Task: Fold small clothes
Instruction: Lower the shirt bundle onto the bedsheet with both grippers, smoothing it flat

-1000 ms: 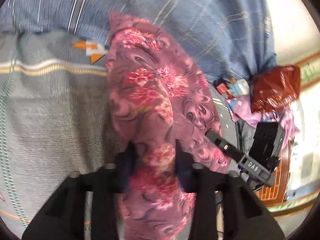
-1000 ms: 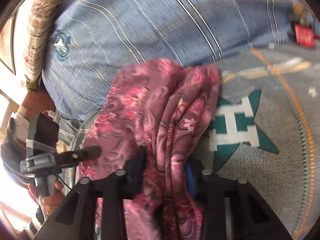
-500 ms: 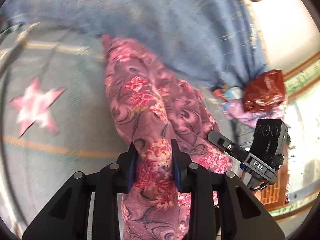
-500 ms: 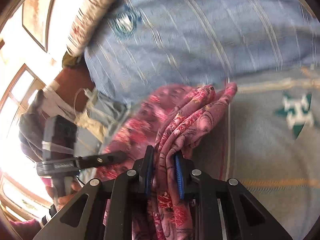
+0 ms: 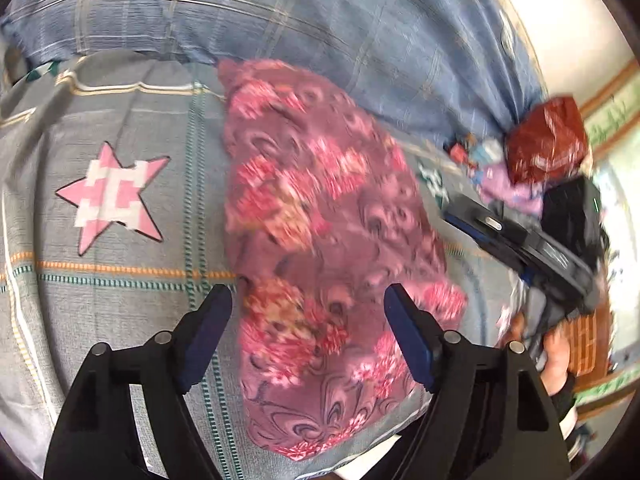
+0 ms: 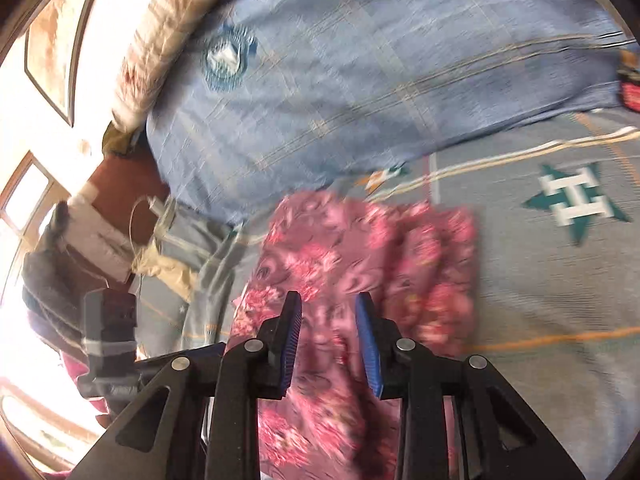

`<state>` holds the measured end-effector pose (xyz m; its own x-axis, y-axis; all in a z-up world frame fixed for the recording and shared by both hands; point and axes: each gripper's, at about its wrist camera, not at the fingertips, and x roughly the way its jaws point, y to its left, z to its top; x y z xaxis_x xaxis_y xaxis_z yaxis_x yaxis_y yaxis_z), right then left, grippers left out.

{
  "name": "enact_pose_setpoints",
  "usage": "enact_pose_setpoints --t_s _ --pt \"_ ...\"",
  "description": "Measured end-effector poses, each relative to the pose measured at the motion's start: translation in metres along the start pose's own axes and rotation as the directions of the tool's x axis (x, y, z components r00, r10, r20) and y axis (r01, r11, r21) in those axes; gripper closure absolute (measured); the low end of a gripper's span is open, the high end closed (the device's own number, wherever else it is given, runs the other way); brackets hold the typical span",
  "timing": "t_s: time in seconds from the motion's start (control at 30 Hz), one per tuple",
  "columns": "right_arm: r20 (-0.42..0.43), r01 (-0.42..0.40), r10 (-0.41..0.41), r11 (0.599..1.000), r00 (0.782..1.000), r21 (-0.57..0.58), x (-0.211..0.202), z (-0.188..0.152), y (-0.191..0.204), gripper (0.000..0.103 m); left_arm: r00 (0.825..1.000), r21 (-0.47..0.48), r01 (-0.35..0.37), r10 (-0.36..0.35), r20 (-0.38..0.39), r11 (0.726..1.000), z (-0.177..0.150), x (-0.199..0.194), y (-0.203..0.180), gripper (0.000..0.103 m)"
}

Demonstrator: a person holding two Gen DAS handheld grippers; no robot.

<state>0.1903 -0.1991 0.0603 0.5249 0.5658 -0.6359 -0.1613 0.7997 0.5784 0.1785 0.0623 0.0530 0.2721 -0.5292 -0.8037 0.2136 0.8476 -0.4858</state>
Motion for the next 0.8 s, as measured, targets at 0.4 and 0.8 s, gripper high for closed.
enact_pose_setpoints --t_s 0.4,0.8 --pt "-0.025 0.120 -0.123 0.988 0.992 -0.101 0.031 0.017 0.016 0.099 0.996 0.051 -0.085 0.085 0.003 0.995 -0.003 0.018 -0.006 0.024" --pt "-0.054 0.019 -0.016 0.999 0.998 0.051 0.002 -0.003 -0.027 0.089 0.993 0.093 -0.119 0.119 0.001 0.988 -0.006 0.013 -0.011 0.024"
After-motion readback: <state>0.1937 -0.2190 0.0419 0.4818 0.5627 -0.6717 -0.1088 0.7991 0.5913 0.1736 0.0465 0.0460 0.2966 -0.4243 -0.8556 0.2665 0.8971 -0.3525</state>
